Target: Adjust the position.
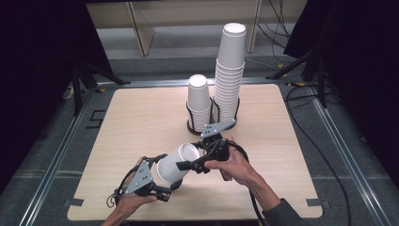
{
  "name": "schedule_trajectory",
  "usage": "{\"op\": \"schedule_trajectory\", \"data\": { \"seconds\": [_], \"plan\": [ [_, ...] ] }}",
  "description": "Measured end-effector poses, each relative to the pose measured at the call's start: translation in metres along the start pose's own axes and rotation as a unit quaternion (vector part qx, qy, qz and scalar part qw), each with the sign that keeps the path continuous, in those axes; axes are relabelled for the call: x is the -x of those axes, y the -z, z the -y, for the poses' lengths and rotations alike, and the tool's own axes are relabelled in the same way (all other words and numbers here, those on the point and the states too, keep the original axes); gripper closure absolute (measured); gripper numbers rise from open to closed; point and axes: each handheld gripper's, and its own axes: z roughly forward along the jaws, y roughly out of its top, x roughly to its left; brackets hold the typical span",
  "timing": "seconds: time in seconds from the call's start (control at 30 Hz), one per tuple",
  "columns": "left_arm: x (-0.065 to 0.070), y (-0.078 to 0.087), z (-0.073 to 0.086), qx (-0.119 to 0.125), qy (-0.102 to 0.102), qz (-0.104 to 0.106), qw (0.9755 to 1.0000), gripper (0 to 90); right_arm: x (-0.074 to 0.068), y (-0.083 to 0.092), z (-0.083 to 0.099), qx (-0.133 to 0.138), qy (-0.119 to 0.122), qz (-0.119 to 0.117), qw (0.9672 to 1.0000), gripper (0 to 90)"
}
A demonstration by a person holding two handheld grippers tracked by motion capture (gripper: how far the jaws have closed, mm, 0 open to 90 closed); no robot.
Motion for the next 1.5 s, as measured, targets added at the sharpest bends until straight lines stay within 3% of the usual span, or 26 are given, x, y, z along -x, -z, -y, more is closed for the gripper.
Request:
{"op": "schedule_trajectory", "data": {
  "seconds": [0.13,0.17,0.27,0.43,0.47,0.5,0.6,0.73,0.77,0.8,0.87,0.9,0.93,0.97,1.0,1.03,1.07,1.1,1.13,1.23,1.33,1.4,1.43,1.5],
  "plan": [
    [-0.001,0.000,-0.001,0.007,0.003,0.005,1.0000,7.5,0.002,0.001,0.001,0.001,-0.022,-0.008,0.9997,22.4],
    [-0.001,0.002,-0.002,-0.005,0.000,0.004,1.0000,7.9,0.003,0.001,0.002,0.000,-0.022,-0.009,0.9997,22.3],
    [-0.002,0.003,-0.002,-0.011,-0.006,0.006,0.9999,9.1,0.006,0.001,0.003,0.003,-0.011,-0.013,0.9998,22.0],
    [-0.003,0.003,-0.003,-0.026,-0.008,0.010,0.9996,10.6,0.008,0.000,0.005,-0.004,-0.023,-0.029,0.9993,21.3],
    [-0.003,0.002,-0.003,-0.022,-0.012,0.010,0.9996,10.7,0.009,0.000,0.005,-0.005,-0.021,-0.020,0.9996,21.3],
    [-0.003,0.003,-0.003,-0.038,-0.017,0.009,0.9991,10.9,0.009,0.000,0.005,-0.012,-0.016,-0.015,0.9997,21.1],
    [-0.002,0.001,-0.003,-0.045,-0.012,0.015,0.9988,11.7,0.008,-0.002,0.006,-0.031,0.000,-0.009,0.9995,20.3],
    [-0.002,0.000,-0.001,-0.085,-0.026,0.021,0.9959,12.1,0.005,-0.002,0.006,-0.063,0.029,0.013,0.9975,17.3],
    [-0.001,0.000,0.000,-0.086,-0.022,0.023,0.9958,12.2,0.004,-0.002,0.006,-0.076,0.043,0.021,0.9960,16.8],
    [0.000,-0.001,0.000,-0.090,-0.024,0.022,0.9954,12.3,0.001,-0.002,0.006,-0.087,0.039,0.029,0.9950,16.8],
    [0.000,-0.002,0.000,-0.104,-0.028,0.026,0.9938,12.5,-0.002,-0.002,0.004,-0.106,0.079,0.050,0.9899,16.9],
    [0.000,-0.002,0.000,-0.120,-0.039,0.026,0.9917,12.5,-0.003,-0.003,0.004,-0.113,0.090,0.058,0.9877,16.8],
    [0.000,-0.003,0.000,-0.119,-0.039,0.027,0.9918,12.8,-0.006,-0.003,0.003,-0.124,0.104,0.066,0.9846,16.8],
    [0.000,-0.002,-0.001,-0.129,-0.038,0.029,0.9905,13.0,-0.010,-0.003,0.004,-0.134,0.086,0.070,0.9848,16.9],
    [0.000,-0.002,-0.001,-0.138,-0.044,0.029,0.9891,13.2,-0.012,-0.004,0.003,-0.142,0.098,0.077,0.9819,16.9],
    [0.001,-0.003,-0.001,-0.145,-0.043,0.033,0.9880,13.3,-0.012,-0.005,0.002,-0.148,0.130,0.084,0.9767,16.9],
    [0.001,-0.004,0.000,-0.151,-0.047,0.035,0.9867,13.3,-0.013,-0.006,0.002,-0.155,0.140,0.092,0.9736,16.9],
    [0.002,-0.005,0.001,-0.161,-0.043,0.039,0.9852,13.3,-0.017,-0.007,0.003,-0.165,0.127,0.098,0.9731,16.9],
    [0.002,-0.005,0.001,-0.169,-0.043,0.038,0.9839,13.3,-0.016,-0.009,0.003,-0.167,0.145,0.094,0.9705,17.2],
    [0.002,-0.005,0.000,-0.191,-0.053,0.044,0.9791,13.5,-0.019,-0.011,0.005,-0.189,0.150,0.102,0.9650,18.0],
    [0.002,-0.006,-0.002,-0.192,-0.049,0.044,0.9791,13.4,-0.019,-0.014,0.006,-0.205,0.170,0.105,0.9582,19.0],
    [0.001,-0.006,-0.003,-0.201,-0.057,0.045,0.9768,13.4,-0.023,-0.017,0.008,-0.216,0.174,0.108,0.9548,19.3],
    [0.000,-0.005,-0.004,-0.209,-0.063,0.047,0.9748,13.4,-0.022,-0.018,0.007,-0.217,0.191,0.110,0.9509,19.3],
    [0.001,-0.005,-0.004,-0.211,-0.063,0.051,0.9740,13.4,-0.027,-0.021,0.008,-0.232,0.196,0.116,0.9458,19.1]
  ]
}}
